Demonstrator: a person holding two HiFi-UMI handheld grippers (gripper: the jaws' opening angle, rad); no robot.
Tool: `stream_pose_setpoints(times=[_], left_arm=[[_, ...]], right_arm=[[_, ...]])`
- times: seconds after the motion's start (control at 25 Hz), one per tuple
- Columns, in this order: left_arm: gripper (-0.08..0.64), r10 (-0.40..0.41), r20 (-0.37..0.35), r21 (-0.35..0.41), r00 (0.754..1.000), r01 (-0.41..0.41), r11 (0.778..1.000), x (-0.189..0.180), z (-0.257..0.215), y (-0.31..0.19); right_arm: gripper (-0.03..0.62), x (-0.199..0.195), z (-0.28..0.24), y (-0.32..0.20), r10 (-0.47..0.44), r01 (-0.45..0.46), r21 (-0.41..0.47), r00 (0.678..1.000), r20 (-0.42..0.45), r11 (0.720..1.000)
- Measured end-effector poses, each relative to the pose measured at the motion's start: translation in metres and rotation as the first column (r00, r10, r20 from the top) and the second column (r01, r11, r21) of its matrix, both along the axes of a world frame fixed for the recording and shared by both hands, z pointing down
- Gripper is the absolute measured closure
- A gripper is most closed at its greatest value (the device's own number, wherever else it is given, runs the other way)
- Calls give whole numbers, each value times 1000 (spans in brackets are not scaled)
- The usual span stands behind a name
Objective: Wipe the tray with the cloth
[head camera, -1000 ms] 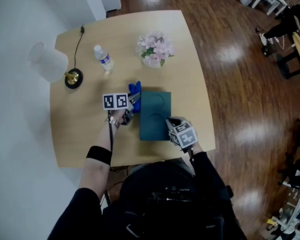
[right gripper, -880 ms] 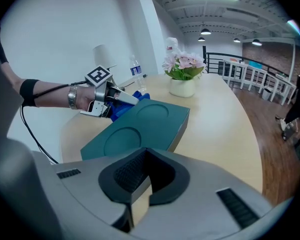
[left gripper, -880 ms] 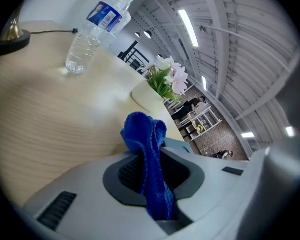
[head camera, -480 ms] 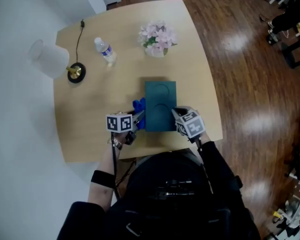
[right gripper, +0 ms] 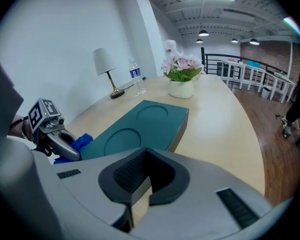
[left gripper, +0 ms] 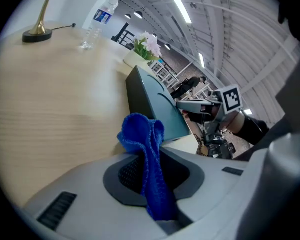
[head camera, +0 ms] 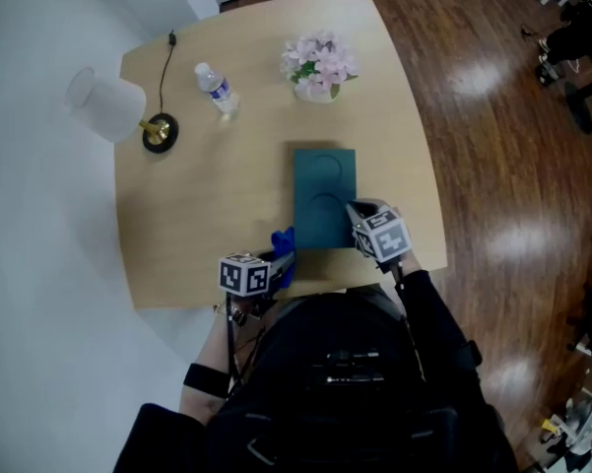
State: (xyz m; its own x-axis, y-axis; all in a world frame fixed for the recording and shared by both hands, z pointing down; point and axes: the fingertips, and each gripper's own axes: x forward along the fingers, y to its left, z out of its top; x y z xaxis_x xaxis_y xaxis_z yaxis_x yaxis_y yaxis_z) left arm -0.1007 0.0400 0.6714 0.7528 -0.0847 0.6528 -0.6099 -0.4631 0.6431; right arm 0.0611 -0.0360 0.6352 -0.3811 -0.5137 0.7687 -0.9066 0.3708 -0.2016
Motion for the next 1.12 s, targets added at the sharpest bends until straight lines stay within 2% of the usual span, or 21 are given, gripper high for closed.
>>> stream_pose_setpoints(times=[0.2, 0.32, 0.4, 0.48, 0.6, 0.72, 0.92, 1.0, 1.12], left_arm=[[486, 13, 3, -25, 1000, -13, 1000, 1, -8, 41], [486, 14, 32, -38, 999, -13, 999, 4, -4, 61], [485, -23, 31, -45, 999, 25, 999, 12, -2, 66], [486, -96, 29, -52, 995, 98, 994, 18, -2, 63], [485, -202, 49, -46, 978, 205, 978, 24, -2, 51], [486, -269, 73, -44, 960, 273, 961, 28, 0, 43], [485, -321, 85, -44, 943, 326, 944, 37, 4, 33], [486, -334, 90, -44, 938, 339, 940, 38, 5, 30], [486, -371, 108, -35, 922, 376, 926, 32, 7, 20]], right_arm=[[583, 0, -2, -4, -58, 58, -18, 998, -31, 998], [583, 21, -14, -40, -17, 19, 66, 999, -40, 998], [583, 41, -23, -74, 20, -17, 106, 999, -30, 994], [583, 53, -27, -107, 7, -2, 111, 999, -46, 994], [583, 56, -19, -146, -92, 100, 77, 991, -102, 992], [583, 49, -4, -167, -227, 231, 15, 965, -133, 973], [583, 36, 22, -168, -442, 429, -117, 887, -131, 896], [583, 35, 27, -164, -473, 457, -142, 874, -112, 878], [583, 37, 28, -158, -474, 458, -151, 876, -92, 876]])
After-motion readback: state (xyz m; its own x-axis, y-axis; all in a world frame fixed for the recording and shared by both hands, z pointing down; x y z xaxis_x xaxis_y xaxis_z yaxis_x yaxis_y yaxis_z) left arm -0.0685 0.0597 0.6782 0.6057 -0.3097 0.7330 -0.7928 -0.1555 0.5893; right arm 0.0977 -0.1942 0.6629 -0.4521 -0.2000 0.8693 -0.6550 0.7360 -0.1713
